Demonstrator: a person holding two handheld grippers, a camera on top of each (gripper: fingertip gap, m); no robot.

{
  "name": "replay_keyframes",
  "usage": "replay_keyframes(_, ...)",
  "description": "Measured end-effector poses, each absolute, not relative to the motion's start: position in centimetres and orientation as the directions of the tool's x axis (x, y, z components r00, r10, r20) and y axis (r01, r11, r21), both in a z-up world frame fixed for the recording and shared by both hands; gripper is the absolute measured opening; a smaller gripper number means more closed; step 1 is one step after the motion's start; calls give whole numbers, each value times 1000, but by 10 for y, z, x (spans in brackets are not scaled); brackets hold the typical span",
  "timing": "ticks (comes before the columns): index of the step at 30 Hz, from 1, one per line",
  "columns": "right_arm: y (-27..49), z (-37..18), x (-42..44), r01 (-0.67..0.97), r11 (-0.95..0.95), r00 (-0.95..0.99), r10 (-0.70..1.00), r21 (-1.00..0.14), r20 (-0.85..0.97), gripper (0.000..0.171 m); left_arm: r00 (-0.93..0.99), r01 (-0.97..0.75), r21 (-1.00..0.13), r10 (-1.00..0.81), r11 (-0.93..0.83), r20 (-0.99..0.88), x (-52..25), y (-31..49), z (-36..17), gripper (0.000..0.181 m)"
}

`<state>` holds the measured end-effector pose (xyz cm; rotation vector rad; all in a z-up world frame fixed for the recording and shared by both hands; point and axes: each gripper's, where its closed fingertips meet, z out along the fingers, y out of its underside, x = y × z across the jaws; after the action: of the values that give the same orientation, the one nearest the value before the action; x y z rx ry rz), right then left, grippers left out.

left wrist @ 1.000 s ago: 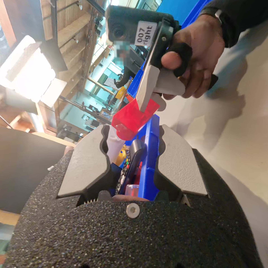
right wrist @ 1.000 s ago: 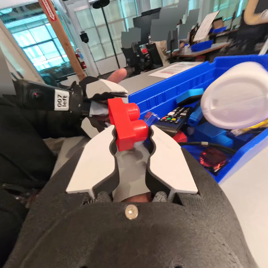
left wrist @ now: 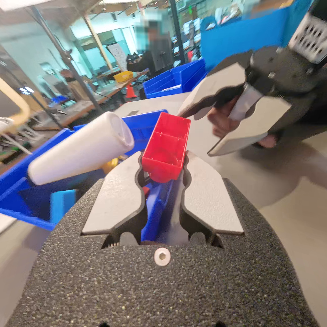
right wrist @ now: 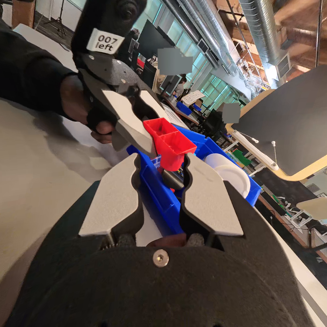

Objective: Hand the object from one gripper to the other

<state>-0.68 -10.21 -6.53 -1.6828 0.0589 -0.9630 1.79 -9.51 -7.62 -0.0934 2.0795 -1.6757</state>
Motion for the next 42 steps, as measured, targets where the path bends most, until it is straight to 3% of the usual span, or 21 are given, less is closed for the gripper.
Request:
replay_keyframes(5, -104, -55, -4, 325, -274, 713, -558, -905, 425, 32, -559, 528, -673, -384, 518, -734, 32, -87, -75, 40)
replay_keyframes(7, -103, -49, -4, 269, -211, 736, -584, -940, 342, 28, -471, 558, -600, -377, 574, -798, 34, -86, -74, 40)
replay_keyframes(16, -90, -78, 13, -19, -187, 751, -651, -982, 110, 23, -397, 588, -517, -334, 622, -855, 29, -92, -81, 40)
replay_keyframes(21, -88, -86, 15, -26, -221, 751, -648, -975, 127, 6, -355, 662, -437, -259, 609, -898, 15, -101, -85, 37)
replay_keyframes(23, -90, -88, 16, 18, -275, 738, -645, -961, 198, 3, -410, 656, -464, -234, 595, -881, 13, -103, -91, 44)
replay_keyframes(27, -98, -85, 18, 226, -430, 652, -600, -874, 464, 2, -668, 564, -663, -200, 493, -717, 6, -104, -97, 56)
replay_keyframes(30, -103, -83, 12, 435, -552, 533, -478, -711, 698, 0, -867, 403, -830, -130, 386, -482, -6, -101, -92, 63)
replay_keyframes(33, -102, -84, -1, 579, -572, 460, -359, -581, 812, 0, -966, 200, -945, -108, 260, -235, -10, -96, -75, 64)
replay_keyframes(38, -87, -80, -35, 737, -469, 422, -244, -487, 873, 0, -986, -134, -964, 67, 229, 153, -27, -94, -81, 66)
replay_keyframes(42, -77, -88, -49, 781, -457, 396, -165, -426, 903, 0, -925, -239, -926, 223, 291, 309, -53, -95, -94, 63)
